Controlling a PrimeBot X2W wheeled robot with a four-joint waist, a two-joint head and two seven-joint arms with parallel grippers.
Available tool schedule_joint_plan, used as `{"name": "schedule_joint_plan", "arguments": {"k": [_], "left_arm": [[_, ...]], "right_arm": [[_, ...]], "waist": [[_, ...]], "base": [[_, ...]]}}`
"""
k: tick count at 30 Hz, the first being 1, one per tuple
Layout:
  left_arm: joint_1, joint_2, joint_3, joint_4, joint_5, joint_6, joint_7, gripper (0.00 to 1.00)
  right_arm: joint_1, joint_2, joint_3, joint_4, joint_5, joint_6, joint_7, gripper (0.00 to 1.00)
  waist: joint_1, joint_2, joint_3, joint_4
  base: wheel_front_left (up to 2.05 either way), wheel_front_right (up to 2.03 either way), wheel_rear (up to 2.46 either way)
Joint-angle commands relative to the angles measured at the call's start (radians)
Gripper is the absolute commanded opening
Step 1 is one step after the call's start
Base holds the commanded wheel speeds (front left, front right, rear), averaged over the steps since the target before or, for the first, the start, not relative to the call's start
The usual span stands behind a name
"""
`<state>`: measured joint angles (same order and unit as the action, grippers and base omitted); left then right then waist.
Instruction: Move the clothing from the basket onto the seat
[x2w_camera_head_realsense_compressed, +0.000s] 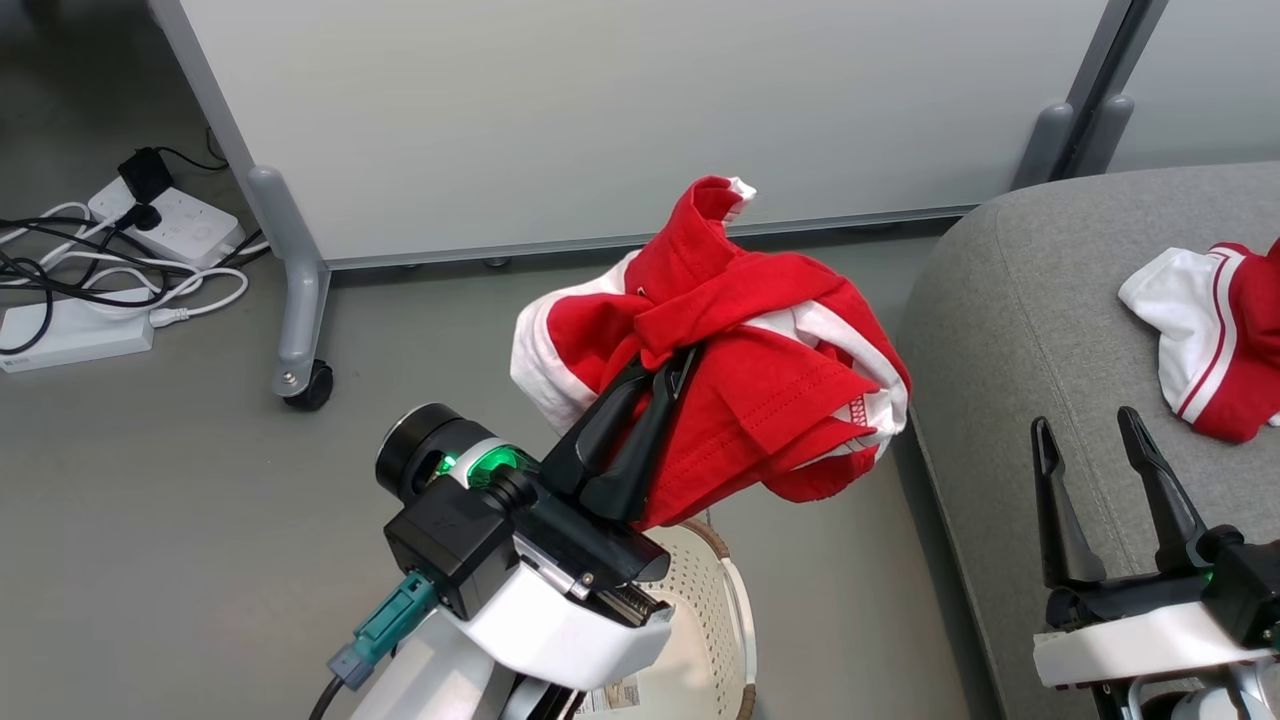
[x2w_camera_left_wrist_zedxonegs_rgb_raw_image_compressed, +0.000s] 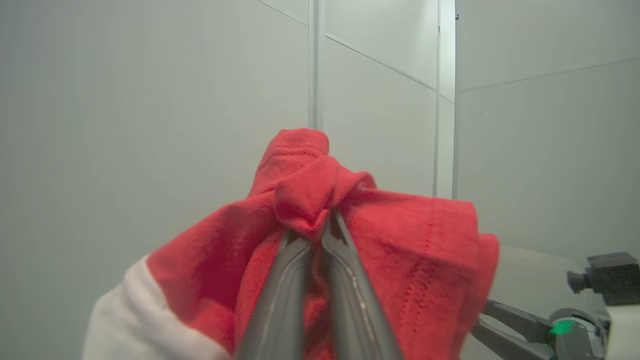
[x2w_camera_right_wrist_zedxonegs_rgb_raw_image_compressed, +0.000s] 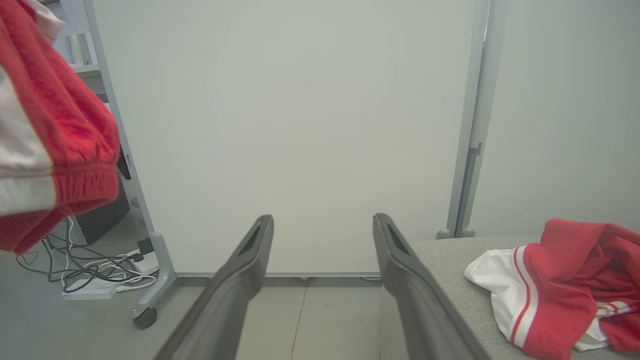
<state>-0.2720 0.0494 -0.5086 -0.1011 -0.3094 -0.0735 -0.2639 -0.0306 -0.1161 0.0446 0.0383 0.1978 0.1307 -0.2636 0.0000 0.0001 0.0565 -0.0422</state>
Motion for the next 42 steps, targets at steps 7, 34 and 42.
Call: {"name": "schedule_joint_plan", "arguments": {"k": [7,34,42], "left_arm": [[-0.013,0.002,0.014,-0.005,-0.003,0.01,0.0,0.0],[-0.066,0.002,-0.131,0.033,0.017,0.0,-0.001,0.0],[-0.077,0.002,-0.215,0.053,0.0,0.004,0.0,0.0]], "right_arm": [[0.005,-0.022,0.019,-0.066,0.005,0.0,-0.002,1.0],[-0.102,-0.248,0.393,-0.265,-0.171,0.0,-0.001,1.0],[-0.142,-0.255,0.451,-0.215,-0.169,0.0,-0.001,1.0]], "waist": [[0.0,-0.0001,0.007,-0.004],[0.0,-0.0001,0.054,0.026],[0.0,-0.0001,0.045,0.048]], "base": [[0.0,0.0,0.0],[0.0,0.0,0.0],[0.0,0.0,0.0]]}}
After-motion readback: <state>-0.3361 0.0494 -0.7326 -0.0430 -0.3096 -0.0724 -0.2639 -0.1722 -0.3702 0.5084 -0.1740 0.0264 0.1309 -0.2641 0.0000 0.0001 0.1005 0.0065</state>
